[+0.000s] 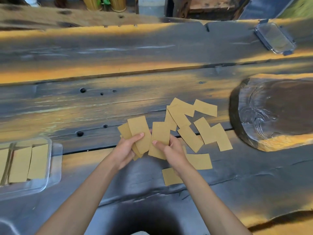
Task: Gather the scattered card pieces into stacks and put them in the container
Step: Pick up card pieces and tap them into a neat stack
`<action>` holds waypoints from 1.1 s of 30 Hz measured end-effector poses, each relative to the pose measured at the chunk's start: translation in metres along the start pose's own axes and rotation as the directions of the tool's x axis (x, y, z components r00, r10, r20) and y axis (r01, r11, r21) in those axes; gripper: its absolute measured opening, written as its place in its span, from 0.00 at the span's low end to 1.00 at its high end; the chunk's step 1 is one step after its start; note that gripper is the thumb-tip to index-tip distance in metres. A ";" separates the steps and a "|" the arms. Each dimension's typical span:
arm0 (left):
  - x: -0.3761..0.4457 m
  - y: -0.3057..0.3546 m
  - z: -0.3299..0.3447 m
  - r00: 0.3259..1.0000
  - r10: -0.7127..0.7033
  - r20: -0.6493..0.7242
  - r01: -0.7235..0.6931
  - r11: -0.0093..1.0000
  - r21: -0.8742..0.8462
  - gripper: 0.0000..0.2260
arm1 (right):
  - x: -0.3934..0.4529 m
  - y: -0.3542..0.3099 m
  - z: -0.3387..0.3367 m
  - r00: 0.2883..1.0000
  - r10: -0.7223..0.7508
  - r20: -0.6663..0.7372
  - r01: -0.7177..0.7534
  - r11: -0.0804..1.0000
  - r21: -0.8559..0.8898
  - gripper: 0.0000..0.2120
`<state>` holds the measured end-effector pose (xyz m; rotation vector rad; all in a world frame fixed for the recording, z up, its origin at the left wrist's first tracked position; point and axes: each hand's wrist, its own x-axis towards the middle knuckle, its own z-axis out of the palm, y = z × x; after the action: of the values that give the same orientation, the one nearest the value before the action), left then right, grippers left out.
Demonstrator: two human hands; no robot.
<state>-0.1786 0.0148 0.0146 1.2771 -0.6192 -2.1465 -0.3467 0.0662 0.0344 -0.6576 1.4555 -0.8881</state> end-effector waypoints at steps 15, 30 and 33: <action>-0.041 -0.029 0.011 0.998 0.049 -0.024 -0.048 0.997 0.062 0.25 | -0.027 0.019 0.062 0.932 -0.315 0.179 0.343 0.608 -0.716 0.24; -0.039 -0.052 -0.034 0.945 -0.029 -0.327 -0.054 0.969 -0.241 0.19 | -0.021 0.070 -0.021 0.977 -0.190 0.095 0.187 0.553 -0.812 0.21; -0.040 -0.051 -0.037 0.958 -0.012 -0.286 -0.047 0.979 -0.199 0.19 | -0.013 0.081 -0.070 0.987 -0.104 -0.119 -0.046 0.529 -0.847 0.36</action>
<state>-0.1415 0.0752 -0.0094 1.4238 -0.2805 -1.9040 -0.4061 0.1307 -0.0293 -1.3678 2.0276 -0.1602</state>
